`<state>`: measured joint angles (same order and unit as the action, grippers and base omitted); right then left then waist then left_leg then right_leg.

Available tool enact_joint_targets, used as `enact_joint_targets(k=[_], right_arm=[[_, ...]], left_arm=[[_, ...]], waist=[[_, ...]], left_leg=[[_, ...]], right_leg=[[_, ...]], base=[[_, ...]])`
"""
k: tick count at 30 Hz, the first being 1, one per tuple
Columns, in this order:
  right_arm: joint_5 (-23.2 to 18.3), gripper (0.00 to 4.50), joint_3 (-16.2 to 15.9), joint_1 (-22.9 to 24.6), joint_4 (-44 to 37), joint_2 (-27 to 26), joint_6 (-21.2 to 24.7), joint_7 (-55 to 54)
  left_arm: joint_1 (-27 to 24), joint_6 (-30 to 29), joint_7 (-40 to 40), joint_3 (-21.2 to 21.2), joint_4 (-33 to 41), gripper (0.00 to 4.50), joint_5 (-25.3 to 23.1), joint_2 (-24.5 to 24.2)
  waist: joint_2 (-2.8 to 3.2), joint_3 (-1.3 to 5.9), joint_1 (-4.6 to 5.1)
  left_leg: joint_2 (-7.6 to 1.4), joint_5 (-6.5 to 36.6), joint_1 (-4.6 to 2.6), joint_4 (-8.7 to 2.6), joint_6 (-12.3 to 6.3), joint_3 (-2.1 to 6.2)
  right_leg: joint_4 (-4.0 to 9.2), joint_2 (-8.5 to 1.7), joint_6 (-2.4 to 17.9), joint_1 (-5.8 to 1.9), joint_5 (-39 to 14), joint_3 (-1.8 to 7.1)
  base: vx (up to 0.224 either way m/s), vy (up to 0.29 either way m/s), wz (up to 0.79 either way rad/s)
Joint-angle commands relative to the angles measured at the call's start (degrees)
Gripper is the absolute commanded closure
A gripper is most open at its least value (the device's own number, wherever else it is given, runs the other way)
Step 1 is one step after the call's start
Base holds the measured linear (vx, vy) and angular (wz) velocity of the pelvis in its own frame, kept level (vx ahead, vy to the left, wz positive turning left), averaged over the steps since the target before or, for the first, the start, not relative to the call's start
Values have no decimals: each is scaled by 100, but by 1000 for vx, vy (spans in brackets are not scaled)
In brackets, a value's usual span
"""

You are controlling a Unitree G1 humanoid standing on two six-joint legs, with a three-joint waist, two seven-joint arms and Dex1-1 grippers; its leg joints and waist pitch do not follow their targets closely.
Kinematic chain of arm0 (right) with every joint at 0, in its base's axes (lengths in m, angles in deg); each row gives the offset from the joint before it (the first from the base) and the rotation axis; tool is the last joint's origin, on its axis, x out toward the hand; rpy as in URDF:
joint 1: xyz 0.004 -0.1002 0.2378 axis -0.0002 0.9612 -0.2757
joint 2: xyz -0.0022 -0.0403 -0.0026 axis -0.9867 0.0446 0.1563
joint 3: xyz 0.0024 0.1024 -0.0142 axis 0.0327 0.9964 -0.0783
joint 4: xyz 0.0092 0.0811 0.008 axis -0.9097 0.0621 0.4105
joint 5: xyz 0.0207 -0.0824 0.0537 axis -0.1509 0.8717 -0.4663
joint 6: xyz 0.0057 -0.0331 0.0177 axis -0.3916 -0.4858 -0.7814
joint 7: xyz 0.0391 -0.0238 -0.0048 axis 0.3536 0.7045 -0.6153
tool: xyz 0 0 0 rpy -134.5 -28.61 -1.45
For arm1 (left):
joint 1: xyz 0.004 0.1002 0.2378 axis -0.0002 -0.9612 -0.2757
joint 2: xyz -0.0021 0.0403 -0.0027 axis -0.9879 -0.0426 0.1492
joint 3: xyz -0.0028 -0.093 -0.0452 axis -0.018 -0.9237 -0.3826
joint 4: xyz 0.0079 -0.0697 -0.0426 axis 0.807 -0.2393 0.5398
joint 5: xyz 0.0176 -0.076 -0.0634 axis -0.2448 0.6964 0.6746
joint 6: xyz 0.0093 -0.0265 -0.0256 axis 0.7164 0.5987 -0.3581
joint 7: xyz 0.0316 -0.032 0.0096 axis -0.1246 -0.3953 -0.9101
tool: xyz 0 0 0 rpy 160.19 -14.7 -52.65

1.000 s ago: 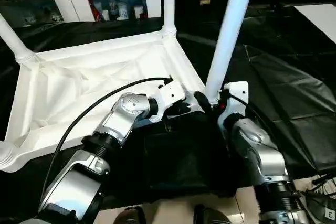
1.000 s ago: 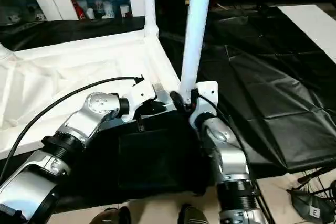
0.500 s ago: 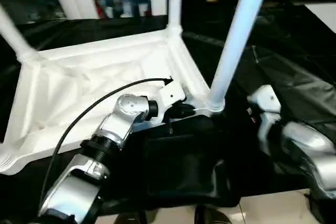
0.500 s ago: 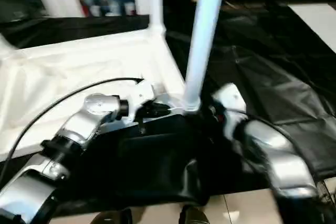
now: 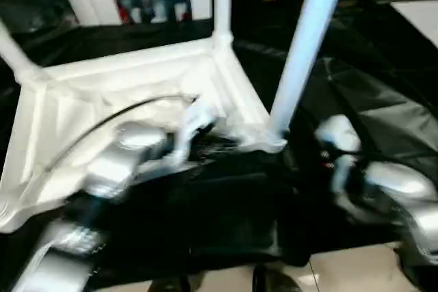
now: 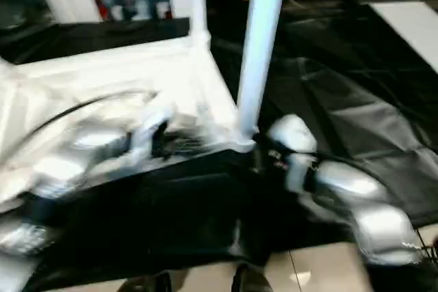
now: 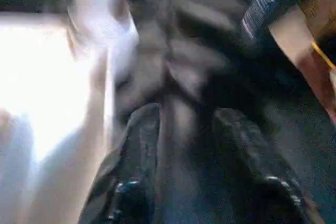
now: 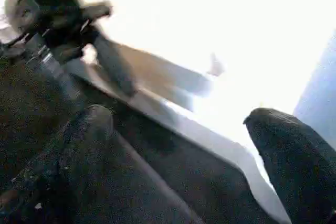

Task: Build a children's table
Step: Rotate leg to tighten, then rotate table base

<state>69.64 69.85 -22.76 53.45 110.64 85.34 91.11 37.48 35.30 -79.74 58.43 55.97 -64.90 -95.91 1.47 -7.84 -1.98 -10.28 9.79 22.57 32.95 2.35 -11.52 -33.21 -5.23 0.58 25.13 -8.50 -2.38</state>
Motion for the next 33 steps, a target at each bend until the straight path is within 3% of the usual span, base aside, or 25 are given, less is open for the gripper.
enact_joint_targets(k=[1,3,5,6,10,14,16,18,20,24,28,33], right_arm=[[144,2,-108,-176,148,-226,-46,-292],[246,2,-103,-339,439,-630,-218,-704],[213,2,-82,-408,554,-870,-273,-899],[172,2,-83,-442,601,-1014,-294,-989],[348,2,-169,-621,935,-1461,-509,-1368],[382,2,-71,-749,1163,-1649,-646,-1619],[431,2,187,-982,1529,-1877,-783,-2023],[479,2,271,-1077,1681,-1914,-857,-2164],[501,2,360,-1148,1789,-1924,-931,-2311],[546,2,492,-1232,1921,-1912,-1045,-2490],[581,2,734,-1365,2166,-1858,-1216,-2729],[628,2,912,-1467,2398,-1759,-1341,-2882]], left_arm=[[-162,-148,-60,-26,374,220,10,-189],[-386,-218,69,-14,619,215,-127,-385],[-537,-276,131,8,775,196,-156,-456],[-636,-337,210,0,872,187,-156,-464],[-933,-607,725,-58,1186,165,-287,-460],[-1060,-613,895,-59,1288,132,-378,-477],[-1254,-383,1153,-113,1416,116,-475,-438],[-1320,-398,1308,-183,1421,109,-466,-344],[-1371,-508,1554,-228,1447,91,-470,-231],[-1471,-494,1736,-177,1550,60,-496,-163],[-1541,-233,1938,12,1455,24,-829,-261],[-1574,-213,1964,29,1474,4,-841,-295]], waist=[[-44,405,-2],[-47,419,-17],[-35,410,16],[-23,430,4],[-44,451,16],[-44,441,16],[-37,450,28],[-31,454,33],[-14,453,10],[-40,475,-3],[-63,484,8],[-64,467,2]], left_leg=[[-274,1079,-175,-408,-359,102],[-272,1051,-207,-402,-311,91],[-257,976,-142,-421,-284,98],[-262,967,-193,-411,-257,93],[-244,735,-148,-392,-321,86],[-230,796,-154,-393,-313,83],[-229,828,-156,-391,-285,81],[-229,879,-159,-394,-236,86],[-230,917,-209,-387,-200,64],[-220,784,-163,-381,-246,77],[-205,735,-160,-363,-336,72],[-203,845,-159,-366,-295,72]], right_leg=[[319,-243,1337,-284,-1495,206],[303,-234,1337,-271,-1415,210],[284,-241,1326,-294,-1348,211],[280,-236,1319,-277,-1283,216],[224,-227,1381,-317,-815,219],[260,-239,1306,-323,-1070,225],[260,-228,1278,-312,-1100,226],[260,-233,1272,-311,-1192,223],[274,-208,1239,-273,-1191,234],[236,-206,1230,-322,-963,225],[245,-204,1203,-323,-953,227],[261,-202,1154,-307,-1181,226]], base=[[0,0,0],[0,0,0],[0,0,0],[0,0,0],[0,0,0],[0,0,0],[0,0,0],[0,0,0],[0,0,0],[0,0,0],[0,0,0],[0,0,0]])
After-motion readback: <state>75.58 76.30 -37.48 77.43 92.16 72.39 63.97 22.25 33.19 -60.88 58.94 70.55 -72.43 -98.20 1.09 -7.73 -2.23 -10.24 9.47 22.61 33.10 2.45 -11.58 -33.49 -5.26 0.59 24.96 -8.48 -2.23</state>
